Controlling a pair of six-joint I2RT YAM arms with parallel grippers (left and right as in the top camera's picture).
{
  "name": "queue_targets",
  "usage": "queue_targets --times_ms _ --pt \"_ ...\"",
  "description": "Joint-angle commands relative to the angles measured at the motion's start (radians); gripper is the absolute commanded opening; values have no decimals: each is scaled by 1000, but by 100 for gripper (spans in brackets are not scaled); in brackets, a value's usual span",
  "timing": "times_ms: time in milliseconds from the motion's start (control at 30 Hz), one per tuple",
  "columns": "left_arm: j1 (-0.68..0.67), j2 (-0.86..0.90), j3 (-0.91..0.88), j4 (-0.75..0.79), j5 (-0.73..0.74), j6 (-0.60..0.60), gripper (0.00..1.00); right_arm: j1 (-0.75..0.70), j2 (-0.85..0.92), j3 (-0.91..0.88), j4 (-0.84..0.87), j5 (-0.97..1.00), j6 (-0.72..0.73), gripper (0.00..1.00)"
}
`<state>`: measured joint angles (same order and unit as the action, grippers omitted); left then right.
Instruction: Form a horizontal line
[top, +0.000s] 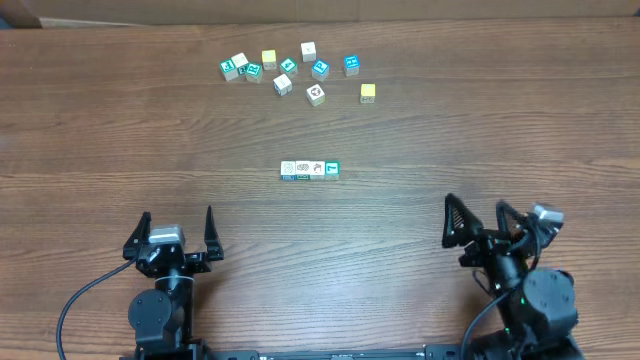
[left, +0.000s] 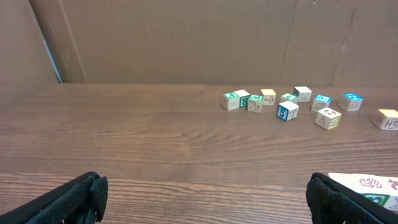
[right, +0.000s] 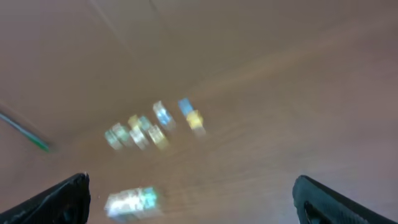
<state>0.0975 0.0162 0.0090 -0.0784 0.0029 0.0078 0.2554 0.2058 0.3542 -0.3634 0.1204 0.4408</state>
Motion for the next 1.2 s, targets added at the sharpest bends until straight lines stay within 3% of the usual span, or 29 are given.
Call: queue_targets --times_ms 0,200,467,1167 --pt "0 3 -3 0 -11 23 100 -18 -47 -75 103 10 -3 100" --pt "0 3 -3 0 -11 23 100 -60 -126 -139 124 11 -3 100" --pt "0 3 -3 0 -11 23 100 -69 -203 -276 340 11 -3 100" --pt "0 3 -3 0 -11 23 100 -74 -203 -346 362 10 -3 100"
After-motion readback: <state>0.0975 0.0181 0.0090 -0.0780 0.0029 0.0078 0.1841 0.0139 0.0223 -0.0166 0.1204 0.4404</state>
